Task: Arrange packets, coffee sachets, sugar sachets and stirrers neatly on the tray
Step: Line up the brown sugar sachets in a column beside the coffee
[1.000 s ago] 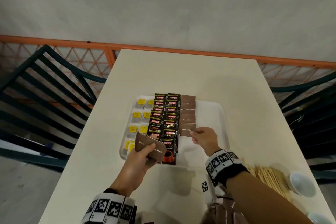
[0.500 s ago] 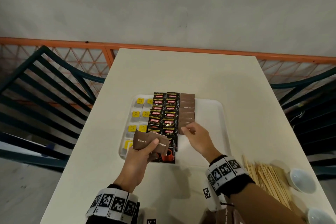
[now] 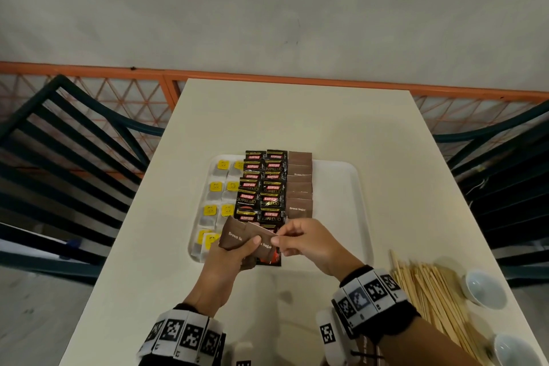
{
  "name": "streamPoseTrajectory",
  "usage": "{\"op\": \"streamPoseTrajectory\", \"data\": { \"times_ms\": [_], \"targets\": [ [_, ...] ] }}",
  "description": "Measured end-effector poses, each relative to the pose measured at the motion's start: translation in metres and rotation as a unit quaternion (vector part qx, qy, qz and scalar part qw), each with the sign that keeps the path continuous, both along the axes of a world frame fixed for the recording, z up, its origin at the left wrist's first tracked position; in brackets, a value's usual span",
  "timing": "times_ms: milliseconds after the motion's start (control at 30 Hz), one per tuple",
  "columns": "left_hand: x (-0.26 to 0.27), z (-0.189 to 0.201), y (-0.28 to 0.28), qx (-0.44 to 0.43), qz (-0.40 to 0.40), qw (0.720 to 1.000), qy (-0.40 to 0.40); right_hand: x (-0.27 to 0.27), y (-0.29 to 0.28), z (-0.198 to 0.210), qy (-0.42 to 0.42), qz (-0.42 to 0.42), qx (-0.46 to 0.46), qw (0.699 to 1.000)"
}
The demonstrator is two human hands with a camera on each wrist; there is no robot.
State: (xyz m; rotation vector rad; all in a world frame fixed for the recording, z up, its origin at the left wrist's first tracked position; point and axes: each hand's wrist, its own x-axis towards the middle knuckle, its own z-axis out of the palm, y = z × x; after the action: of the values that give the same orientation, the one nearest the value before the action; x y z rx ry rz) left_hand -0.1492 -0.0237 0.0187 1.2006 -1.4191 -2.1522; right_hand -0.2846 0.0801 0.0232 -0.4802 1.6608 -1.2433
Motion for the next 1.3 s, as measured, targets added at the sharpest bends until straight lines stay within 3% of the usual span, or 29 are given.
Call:
{"op": "streamPoseTrajectory", "data": {
  "times_ms": [167,333,567,767,1100,1300],
  "targets": [
    [-0.007,0.003,0.0,-0.003,0.003,1.0,0.001,0.004,0.0,-0.002,0.04,-0.036,0.015,0.998],
    [-0.01,0.003,-0.004,-0.01,0.009,1.0,0.004,0.007,0.003,-0.002,-0.076,0.046,0.004,0.996],
    [-0.01,0.005,-0.003,0.034,0.037,0.998,0.034,-0.008,0.01,-0.009,-0.107,-0.05,-0.027,0.993],
    [-0.002,0.003,-0.011,0.051,0.058,0.996,0.04,-0.042,0.026,-0.033,-0.003,-0.188,0.041,0.981],
    [0.0,0.01,-0.011,0.126,0.036,0.987,0.096,-0.049,0.012,-0.056,0.124,-0.17,0.151,0.966],
    [0.003,0.011,-0.009,0.09,-0.026,0.993,0.075,-0.047,0.005,-0.059,0.182,-0.179,0.191,0.948]
  ]
}}
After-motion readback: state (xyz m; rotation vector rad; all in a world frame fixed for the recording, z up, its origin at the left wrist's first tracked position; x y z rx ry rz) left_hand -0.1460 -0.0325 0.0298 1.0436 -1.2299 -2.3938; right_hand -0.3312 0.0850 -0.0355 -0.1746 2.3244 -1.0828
